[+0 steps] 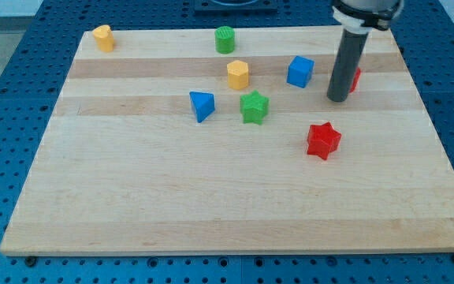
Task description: Move the red circle towards the top right of the board
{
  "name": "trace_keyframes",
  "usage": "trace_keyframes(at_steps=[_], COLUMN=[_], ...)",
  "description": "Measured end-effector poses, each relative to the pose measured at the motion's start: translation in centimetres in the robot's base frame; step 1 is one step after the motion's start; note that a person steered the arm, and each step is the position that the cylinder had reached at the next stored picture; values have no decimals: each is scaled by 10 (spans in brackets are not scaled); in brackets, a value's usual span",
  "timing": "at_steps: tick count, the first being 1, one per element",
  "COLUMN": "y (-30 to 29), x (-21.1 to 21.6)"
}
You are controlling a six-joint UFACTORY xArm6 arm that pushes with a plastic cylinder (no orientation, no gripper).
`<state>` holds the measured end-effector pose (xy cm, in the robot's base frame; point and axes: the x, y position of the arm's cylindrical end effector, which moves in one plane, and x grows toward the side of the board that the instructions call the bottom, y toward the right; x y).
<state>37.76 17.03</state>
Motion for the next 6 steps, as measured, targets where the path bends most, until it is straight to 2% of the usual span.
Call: trace_keyframes(at_steps=[2,6], y=[11,11], x=[-29,-119])
